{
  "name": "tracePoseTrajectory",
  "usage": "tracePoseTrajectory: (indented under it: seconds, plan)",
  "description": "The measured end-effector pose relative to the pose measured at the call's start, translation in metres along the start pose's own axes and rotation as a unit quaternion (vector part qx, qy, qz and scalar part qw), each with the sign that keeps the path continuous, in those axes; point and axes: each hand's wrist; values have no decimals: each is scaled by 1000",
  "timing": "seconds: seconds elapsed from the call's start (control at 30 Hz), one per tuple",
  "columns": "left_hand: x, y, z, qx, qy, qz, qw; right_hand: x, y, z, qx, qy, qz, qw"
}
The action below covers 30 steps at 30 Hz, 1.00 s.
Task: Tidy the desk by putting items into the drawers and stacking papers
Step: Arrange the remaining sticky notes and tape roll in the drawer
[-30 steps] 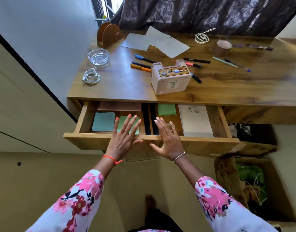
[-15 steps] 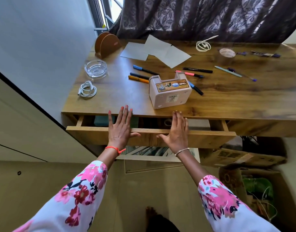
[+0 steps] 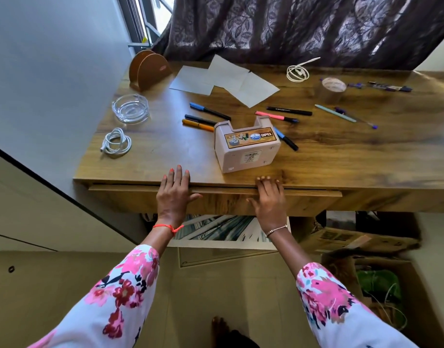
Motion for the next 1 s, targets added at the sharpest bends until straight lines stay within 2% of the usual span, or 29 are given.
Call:
tracePoseTrajectory:
  seconds: [0.27,0.43,0.67,0.8,1.0]
  plan:
    - [10,1,6,-10,24,12,1000,11,-5,2,-31,33,75,996]
    - [10,-3,5,10,24,27,999,13,-7,4,-46,46,86,994]
    - [3,-10,8,7,27,55,998,11,-7,3,-39,31,52,997]
    - [-14,-16,5,2,0,48,999,10,2,4,-37,36,6,999]
    - [-33,-10,4,-71,-51,46,995,3,19,11,12,60,-36,997]
Point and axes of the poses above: each hand's wrist, its own x-axis towards the middle knuckle, its own y-axis out of the back of the hand, z = x × y, and after that the axes turned 3 degrees about -y, right-handed
